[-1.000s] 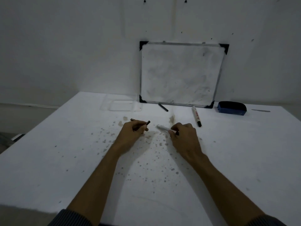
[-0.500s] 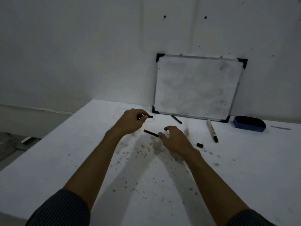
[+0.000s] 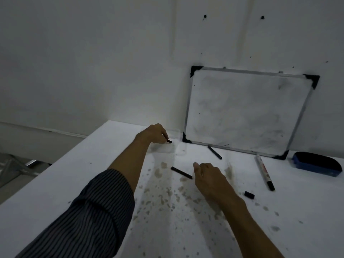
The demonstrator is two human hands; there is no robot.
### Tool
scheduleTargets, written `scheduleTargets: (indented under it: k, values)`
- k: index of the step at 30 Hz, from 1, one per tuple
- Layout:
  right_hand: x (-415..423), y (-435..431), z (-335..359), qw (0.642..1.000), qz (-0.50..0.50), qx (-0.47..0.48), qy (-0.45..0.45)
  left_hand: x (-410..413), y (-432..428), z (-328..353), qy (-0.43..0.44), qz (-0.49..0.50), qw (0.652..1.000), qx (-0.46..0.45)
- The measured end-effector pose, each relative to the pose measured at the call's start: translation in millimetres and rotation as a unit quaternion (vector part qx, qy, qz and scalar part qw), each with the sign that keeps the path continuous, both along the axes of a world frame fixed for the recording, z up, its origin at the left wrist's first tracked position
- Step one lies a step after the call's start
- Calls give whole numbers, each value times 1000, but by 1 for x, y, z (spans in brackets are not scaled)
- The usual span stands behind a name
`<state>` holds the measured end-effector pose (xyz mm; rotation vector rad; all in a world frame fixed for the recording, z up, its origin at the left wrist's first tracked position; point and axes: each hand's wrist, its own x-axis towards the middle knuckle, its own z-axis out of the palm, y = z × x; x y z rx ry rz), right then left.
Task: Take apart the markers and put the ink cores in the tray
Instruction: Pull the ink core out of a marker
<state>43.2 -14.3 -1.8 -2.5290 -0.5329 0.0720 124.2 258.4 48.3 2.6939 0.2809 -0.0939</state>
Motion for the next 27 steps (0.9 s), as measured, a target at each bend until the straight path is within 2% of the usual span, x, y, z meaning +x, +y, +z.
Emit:
scheduleTargets:
  k: [6, 11, 15, 20, 25, 27]
  values:
    - [7, -2, -2, 1000, 8, 7, 1, -9, -13, 16, -56, 0, 998, -18]
    - [6, -23, 10, 995, 13, 70, 76, -65, -59, 24, -164, -54, 984, -49]
    - [2, -42, 10, 991, 55, 74, 98, -117, -95, 1, -186, -85, 976, -71]
    - [-4, -26, 6, 998, 62, 19, -6, -160, -108, -56, -206, 2, 972, -117]
    - [-6, 5, 6, 993, 29, -45, -110, -178, -109, -74, -261, 44, 945, -192]
    - [-3, 7, 5, 995, 20, -20, -94, -178, -109, -73, -252, 52, 944, -206]
